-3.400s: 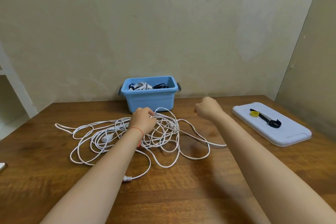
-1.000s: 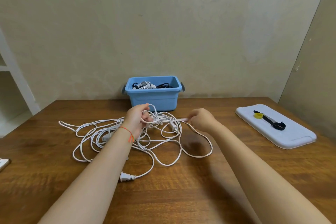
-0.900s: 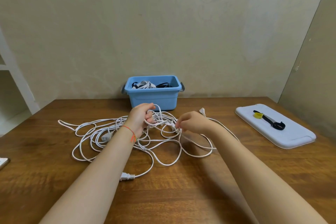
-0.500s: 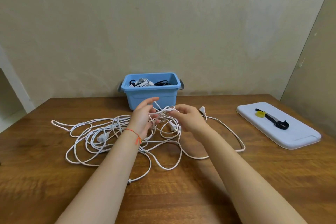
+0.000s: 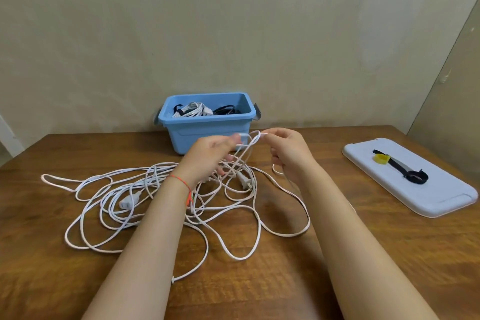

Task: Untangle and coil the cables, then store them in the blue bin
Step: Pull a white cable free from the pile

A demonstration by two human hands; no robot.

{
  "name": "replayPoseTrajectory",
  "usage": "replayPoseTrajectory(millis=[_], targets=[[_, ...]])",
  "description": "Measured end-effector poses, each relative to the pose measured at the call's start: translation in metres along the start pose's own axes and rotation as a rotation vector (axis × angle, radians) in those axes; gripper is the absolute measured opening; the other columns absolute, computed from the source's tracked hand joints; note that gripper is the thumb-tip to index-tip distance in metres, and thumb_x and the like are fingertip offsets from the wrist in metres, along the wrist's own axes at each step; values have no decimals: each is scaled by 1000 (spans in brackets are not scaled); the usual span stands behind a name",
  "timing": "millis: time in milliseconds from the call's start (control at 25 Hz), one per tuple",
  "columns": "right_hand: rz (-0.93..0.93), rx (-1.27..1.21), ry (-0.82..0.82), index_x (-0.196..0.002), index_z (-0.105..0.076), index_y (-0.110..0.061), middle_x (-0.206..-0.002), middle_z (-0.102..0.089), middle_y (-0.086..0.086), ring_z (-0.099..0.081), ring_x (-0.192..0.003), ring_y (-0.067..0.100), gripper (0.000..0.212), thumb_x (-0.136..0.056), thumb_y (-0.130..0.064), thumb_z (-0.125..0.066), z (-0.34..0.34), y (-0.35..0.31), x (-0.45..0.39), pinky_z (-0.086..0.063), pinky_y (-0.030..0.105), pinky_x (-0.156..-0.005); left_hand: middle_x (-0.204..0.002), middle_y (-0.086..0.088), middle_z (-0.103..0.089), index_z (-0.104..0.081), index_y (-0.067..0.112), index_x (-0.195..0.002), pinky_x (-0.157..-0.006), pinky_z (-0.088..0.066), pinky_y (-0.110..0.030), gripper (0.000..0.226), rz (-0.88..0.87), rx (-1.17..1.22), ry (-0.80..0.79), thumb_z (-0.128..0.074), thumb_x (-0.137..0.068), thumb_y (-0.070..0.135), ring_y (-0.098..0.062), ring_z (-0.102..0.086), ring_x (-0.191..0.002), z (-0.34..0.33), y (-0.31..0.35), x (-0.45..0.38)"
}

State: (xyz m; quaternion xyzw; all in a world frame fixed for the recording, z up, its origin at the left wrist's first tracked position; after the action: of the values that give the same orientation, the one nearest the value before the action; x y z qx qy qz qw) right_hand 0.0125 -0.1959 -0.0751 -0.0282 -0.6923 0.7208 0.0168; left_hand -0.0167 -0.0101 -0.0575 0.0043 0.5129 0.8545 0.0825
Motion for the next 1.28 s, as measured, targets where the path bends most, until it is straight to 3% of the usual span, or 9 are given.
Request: replayPoseTrajectory(millis=[120, 320, 440, 560, 680, 800, 960, 1080, 1280], targets=[[22, -34, 82, -93, -74, -17, -61, -53, -10, -38, -58, 12, 9, -90, -22, -67, 9, -4, -1, -34, 23, -47, -62, -6, -68, -69, 8, -75, -65, -54, -32, 51, 98, 241, 179, -48, -101, 46, -20, -65, -60, 16, -20, -7], [-7, -153, 267, -73, -59, -15, -56, -43, -3, -34, -50, 15, 14, -87, -14, -55, 29, -6, -1, -32, 26, -48, -50, 0, -54, -59, 11, -83, -62, -50, -34, 34, 367, 816, 516, -43, -104, 32, -13, -59, -44, 54, -74, -3], [-79, -210, 227, -76, -54, -10, -58, -48, 3, -46, -42, 17, 14, -87, -9, -47, 28, -4, 0, -41, 25, -45, -99, -8, -65, -47, 8, -132, -62, -51, -30, 35, 439, 674, 643, -50, -98, 16, -13, -66, -70, 71, -84, 4], [-137, -131, 10, -96, -60, 1, -70, -68, 16, -70, -60, 28, 17, -91, -4, -44, -9, -8, 8, -58, 33, -56, -148, -7, -38, -30, 18, -149, -101, -45, -36, 71, 134, 117, 721, -62, -87, 10, -16, -44, -127, 78, -34, 9], [-31, -38, -307, -97, -63, -4, -84, -71, 14, -69, -76, 27, 15, -93, -6, -49, -42, -22, 23, -58, 36, -69, -138, 13, -50, -53, 31, -134, -101, -39, -24, 47, -249, 14, 349, -60, -89, 23, -1, -43, -127, 30, 33, 5], [98, 113, -447, -96, -70, -6, -80, -66, 8, -62, -77, 17, 12, -90, -8, -60, -50, -31, 32, -54, 31, -77, -118, 14, -64, -64, 33, -122, -83, -47, -14, 29, -215, 95, -15, -54, -95, 30, 2, -59, -107, -15, 45, 6], [166, 13, -127, -84, -66, -11, -65, -59, 3, -55, -60, 15, 15, -90, -4, -55, -19, -46, 19, -51, 32, -67, -78, -3, -53, -70, 11, -85, -77, -42, -35, 29, -85, 133, 148, -51, -95, 29, -17, -52, -77, 14, 20, 1], [108, -46, 229, -83, -63, -15, -69, -57, 1, -51, -62, 16, 15, -89, -9, -50, 24, -37, 7, -49, 32, -64, -72, -5, -48, -61, 18, -71, -74, -42, -35, 30, -63, 31, 242, -51, -96, 32, -16, -50, -71, 37, 4, -1], [10, -113, 633, -93, -54, -16, -87, -55, 0, -51, -75, 19, 12, -91, -15, -42, 76, -13, 12, -44, 32, -68, -63, 2, -39, -47, 19, -76, -46, -35, -27, 28, 22, 707, 1028, -39, -102, 27, -8, -36, -44, 110, -41, 30]])
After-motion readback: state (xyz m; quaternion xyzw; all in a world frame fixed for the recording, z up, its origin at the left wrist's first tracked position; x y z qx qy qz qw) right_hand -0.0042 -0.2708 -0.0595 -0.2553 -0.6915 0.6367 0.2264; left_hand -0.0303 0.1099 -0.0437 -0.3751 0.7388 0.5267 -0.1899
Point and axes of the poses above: each hand's wrist, its own x-axis away from the middle knuckle, its own z-axis out of the back of the hand, y = z × x, the point moved 9 cm from there along -x, towards the middle knuckle
